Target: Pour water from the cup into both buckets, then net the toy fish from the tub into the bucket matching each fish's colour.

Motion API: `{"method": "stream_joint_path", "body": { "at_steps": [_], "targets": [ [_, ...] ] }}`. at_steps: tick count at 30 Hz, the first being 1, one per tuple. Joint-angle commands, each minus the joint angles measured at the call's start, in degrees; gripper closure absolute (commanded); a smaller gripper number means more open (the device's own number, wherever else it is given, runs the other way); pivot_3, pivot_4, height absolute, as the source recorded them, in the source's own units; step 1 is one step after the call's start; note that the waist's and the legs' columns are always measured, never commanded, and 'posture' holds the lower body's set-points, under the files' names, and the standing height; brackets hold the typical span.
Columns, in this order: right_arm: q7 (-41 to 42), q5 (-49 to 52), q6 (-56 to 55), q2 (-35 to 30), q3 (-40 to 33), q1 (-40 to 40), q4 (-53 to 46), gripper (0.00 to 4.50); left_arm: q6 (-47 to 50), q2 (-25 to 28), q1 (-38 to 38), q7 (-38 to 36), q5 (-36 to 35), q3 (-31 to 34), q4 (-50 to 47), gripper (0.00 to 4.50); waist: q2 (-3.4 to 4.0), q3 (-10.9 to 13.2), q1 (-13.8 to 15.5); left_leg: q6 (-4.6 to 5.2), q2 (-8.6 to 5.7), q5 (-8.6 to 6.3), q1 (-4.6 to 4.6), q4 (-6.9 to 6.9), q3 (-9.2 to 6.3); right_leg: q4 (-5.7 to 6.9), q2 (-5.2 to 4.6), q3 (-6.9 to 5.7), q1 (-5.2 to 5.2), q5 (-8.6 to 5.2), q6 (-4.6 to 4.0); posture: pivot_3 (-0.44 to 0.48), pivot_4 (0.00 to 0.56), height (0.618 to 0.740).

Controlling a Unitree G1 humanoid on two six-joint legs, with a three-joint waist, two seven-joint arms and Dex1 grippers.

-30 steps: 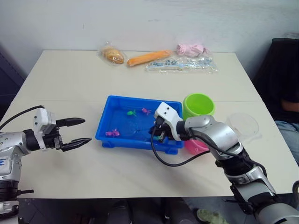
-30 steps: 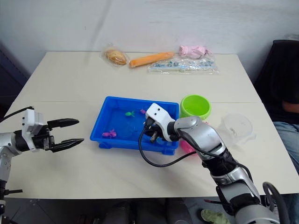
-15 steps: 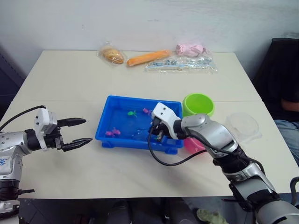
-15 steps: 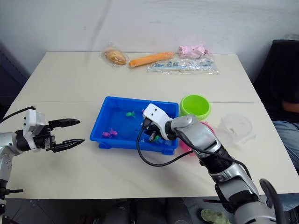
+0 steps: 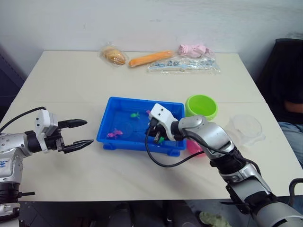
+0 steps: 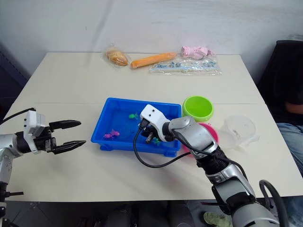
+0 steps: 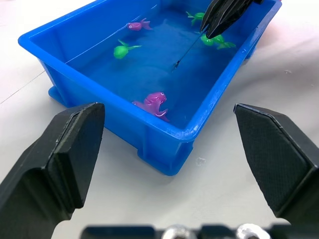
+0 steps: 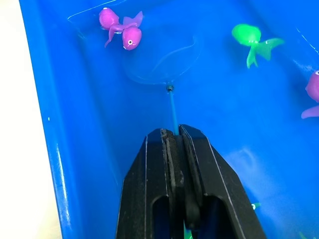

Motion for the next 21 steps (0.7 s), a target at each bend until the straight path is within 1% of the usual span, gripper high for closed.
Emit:
{"method": "stream_joint_path", "body": {
  "at_steps": [1,10,21],
  "targets": [
    [-0.10,0.93,-0.37,0.30,-2.18,-0.38,-1.90,4.50,-0.82,0.32,0.10,0.02,-0.29,1.18,-0.88,0.04,0.00,0.00,0.01,0.00,0.00,0.00,0.00,0.00,0.00,0.00,0.00,0.00,0.00,0.00,0.00,0.000,0.150,0.740],
    [-0.57,2.45,0.24,1.30,-4.55,0.12,-1.89,4.50,-0.77,0.45,0.09,-0.01,-0.26,1.19,-0.70,0.04,0.00,0.00,0.01,0.00,-0.01,0.00,0.00,0.00,0.00,0.00,-0.01,0.00,0.00,0.00,0.00,0.000,0.150,0.740],
    [-0.44,2.67,0.45,0.01,-5.28,0.71,-2.35,4.50,-1.03,0.28,-0.82,-0.04,-0.03,0.76,0.07,0.04,0.00,0.00,0.02,0.00,-0.01,0.00,0.00,0.00,0.00,0.00,-0.01,0.00,0.00,0.00,0.00,0.000,0.150,0.740]
  ]
}}
